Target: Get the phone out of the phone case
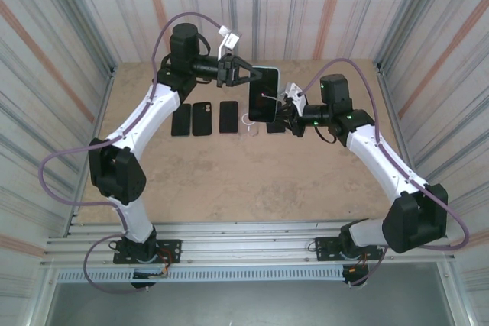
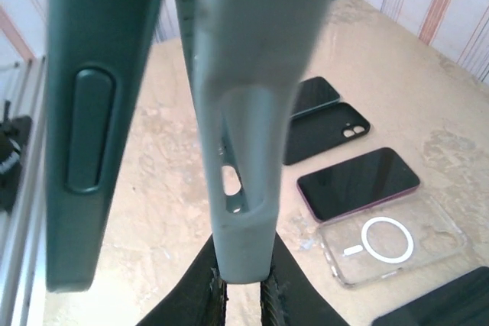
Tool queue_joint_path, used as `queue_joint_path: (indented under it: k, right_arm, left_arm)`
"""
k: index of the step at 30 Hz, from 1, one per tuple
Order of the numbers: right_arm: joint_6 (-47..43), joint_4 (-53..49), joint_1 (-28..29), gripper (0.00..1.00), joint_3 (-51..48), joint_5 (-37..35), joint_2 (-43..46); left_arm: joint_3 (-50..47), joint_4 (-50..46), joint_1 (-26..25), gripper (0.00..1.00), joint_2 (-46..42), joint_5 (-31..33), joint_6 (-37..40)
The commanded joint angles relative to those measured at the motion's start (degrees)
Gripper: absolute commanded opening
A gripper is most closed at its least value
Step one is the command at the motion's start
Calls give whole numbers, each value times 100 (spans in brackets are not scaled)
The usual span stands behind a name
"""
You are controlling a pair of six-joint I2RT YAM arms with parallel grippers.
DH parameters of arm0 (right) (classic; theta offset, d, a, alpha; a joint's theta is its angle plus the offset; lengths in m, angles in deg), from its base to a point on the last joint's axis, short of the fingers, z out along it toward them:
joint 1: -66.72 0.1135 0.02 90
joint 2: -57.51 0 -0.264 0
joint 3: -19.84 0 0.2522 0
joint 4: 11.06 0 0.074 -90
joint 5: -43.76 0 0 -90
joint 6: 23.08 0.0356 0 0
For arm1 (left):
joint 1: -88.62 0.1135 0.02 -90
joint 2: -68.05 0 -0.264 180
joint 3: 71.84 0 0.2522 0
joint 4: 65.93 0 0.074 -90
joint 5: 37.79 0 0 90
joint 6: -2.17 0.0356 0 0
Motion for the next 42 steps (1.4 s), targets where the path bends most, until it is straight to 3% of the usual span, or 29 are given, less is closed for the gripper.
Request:
queue_joint_path:
  k: [1,9,12,16,23,27,33,37,42]
  right_arm:
    - [689,1102,-57,18,29,562,177]
    - [1177,1473,-116,24,-114,985,202]
    - [1724,1924,-207,25,-329,1189,230]
    - [3073,2868,-361,27,-668,1284,234]
    - [5992,4931,-394,31,-1099,997,85]
    - [7064,5769,-321,31,-1237,762,-41]
    - [8721,6867,-307,31,-1452,-111,-229]
    - [9657,7425,-217,27,-1386,-282,-430]
    - [10145,7634,-196,16,-1347,-235,-556]
  left_arm:
    - [-2,-146,-196,0,-182,-230,-204]
    - [299,-255,-138,0,-12,121,-315]
    - [181,283,18,0,20,644,-1132]
    - [-368,1631,137,0,-96,1440,-2423]
    - [-1000,2870,152,0,-158,2533,-4218]
    - [-1328,3448,101,0,-125,2881,-5031]
    - [-1621,3687,-23,0,-137,3228,-5657]
    - [-1682,3646,-63,0,-98,3278,-5892]
    - [-1789,3493,-56,0,-81,3451,-5943]
